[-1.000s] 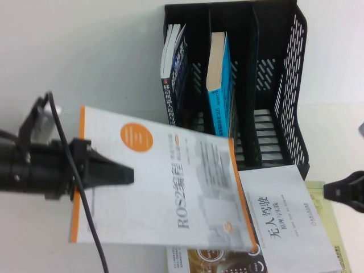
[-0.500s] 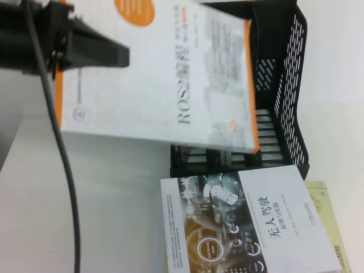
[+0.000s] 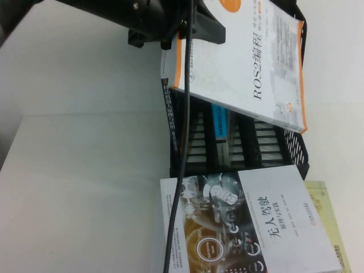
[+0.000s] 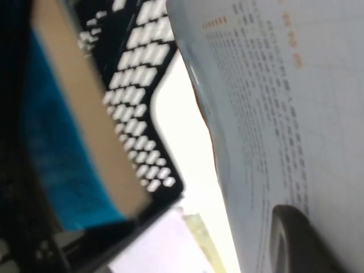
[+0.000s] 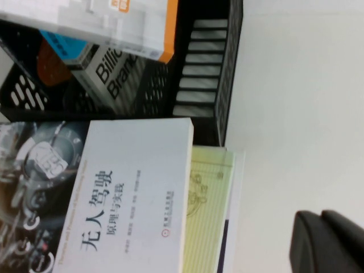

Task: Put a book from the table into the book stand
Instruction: Place the book on the book shelf

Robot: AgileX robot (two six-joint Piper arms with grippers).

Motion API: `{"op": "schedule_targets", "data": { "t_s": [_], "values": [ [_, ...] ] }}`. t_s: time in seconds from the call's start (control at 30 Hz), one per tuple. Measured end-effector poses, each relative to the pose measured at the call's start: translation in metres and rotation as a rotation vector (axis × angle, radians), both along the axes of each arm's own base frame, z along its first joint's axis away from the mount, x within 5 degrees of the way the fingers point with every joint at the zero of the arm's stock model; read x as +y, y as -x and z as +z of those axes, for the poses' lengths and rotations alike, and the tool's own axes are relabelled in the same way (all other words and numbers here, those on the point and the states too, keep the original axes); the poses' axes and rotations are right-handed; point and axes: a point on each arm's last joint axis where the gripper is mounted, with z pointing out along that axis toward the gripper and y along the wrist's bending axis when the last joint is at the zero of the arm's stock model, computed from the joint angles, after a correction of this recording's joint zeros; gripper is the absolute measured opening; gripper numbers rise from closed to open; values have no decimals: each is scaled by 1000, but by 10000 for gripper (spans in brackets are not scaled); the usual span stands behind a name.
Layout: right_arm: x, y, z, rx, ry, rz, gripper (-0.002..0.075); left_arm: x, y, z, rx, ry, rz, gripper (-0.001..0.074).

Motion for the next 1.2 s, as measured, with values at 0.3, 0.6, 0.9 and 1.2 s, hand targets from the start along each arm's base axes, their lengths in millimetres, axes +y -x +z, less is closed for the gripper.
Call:
{"op": "schedule_targets", "data": {
  "t_s": [0.3, 0.6, 0.9, 1.2],
  "values": [
    [0, 3, -8, 64, -14, -12, -1, -19, -45, -43, 132, -45, 103, 106],
    [0, 3, -8, 66, -17, -14, -1, -44, -38, -47, 102, -99, 199, 105],
    [0, 3, -8, 68, -16, -14, -1, -76, -19, -51, 61, -190, 366, 105],
    [1, 4, -12, 91, -36, -9, -1, -88, -13, -52, 61, -183, 443, 105]
  ]
}}
